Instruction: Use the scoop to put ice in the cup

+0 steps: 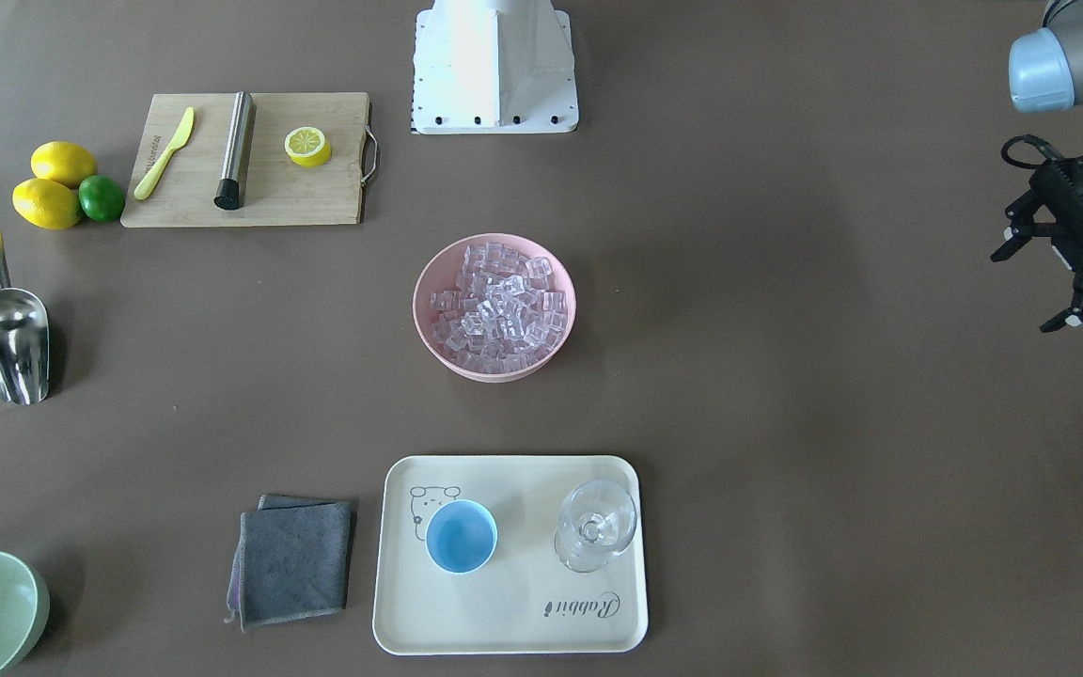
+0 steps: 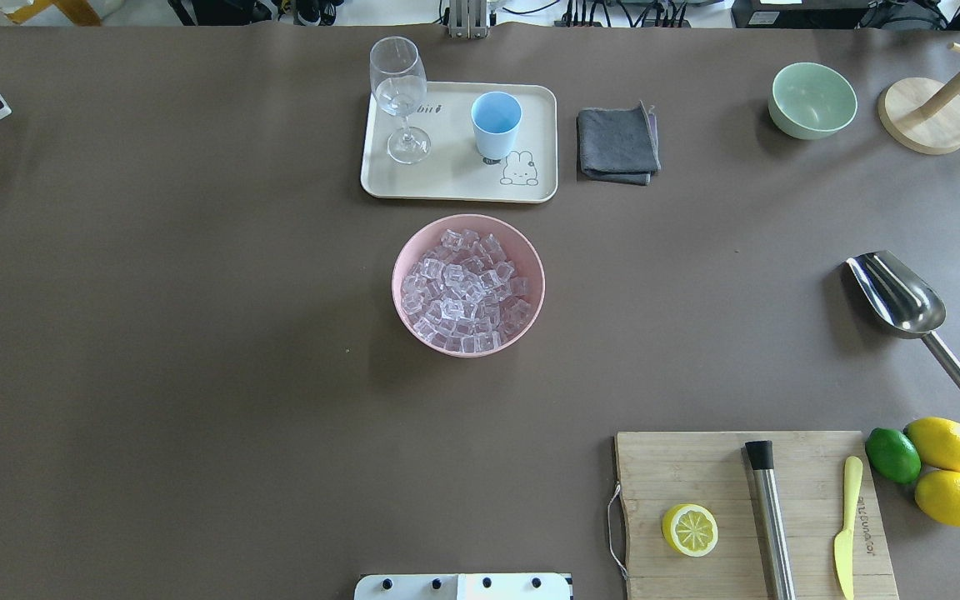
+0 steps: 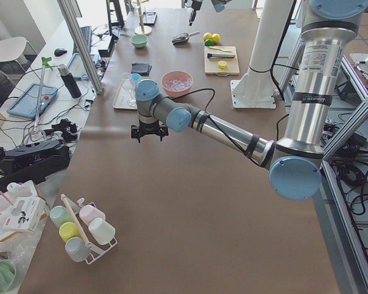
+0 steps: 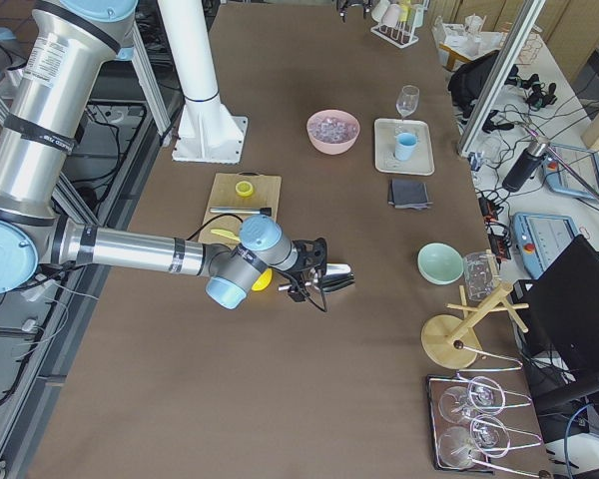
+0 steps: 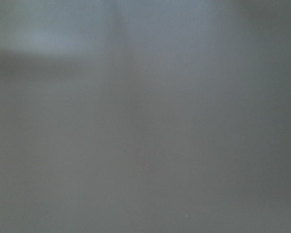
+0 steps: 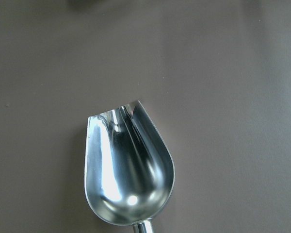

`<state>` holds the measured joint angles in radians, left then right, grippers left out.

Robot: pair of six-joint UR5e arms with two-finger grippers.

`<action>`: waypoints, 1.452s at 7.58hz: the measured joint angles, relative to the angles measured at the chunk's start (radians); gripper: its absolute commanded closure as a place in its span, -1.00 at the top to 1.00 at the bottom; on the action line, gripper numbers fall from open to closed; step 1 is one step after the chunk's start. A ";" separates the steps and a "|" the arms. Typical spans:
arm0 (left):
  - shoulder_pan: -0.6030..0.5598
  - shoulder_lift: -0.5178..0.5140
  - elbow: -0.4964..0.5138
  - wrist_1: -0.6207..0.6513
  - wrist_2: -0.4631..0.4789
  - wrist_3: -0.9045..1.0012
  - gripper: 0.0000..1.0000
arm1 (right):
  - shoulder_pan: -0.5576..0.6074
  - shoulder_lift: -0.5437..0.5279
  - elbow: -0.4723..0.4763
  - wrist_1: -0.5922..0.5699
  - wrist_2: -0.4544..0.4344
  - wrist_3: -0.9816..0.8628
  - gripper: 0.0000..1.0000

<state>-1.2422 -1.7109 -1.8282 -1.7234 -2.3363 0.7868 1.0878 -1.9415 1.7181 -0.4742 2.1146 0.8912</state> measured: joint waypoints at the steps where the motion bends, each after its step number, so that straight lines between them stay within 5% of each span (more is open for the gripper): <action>1: 0.038 0.000 -0.003 -0.077 -0.006 0.001 0.98 | -0.021 0.000 0.000 0.008 -0.015 0.019 0.96; 4: 0.191 -0.042 0.003 -0.186 -0.008 -0.003 0.98 | -0.111 0.000 -0.006 0.015 -0.076 0.011 0.90; 6: 0.260 -0.108 0.030 -0.193 -0.003 -0.006 0.98 | -0.139 -0.001 -0.026 0.015 -0.079 -0.074 0.63; 11: 0.367 -0.239 0.274 -0.368 -0.003 -0.134 0.98 | -0.162 -0.003 -0.064 0.010 -0.073 -0.204 0.50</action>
<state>-0.8748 -1.9501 -1.5544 -2.0917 -2.3394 0.6527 0.9256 -1.9440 1.6542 -0.4645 2.0413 0.6869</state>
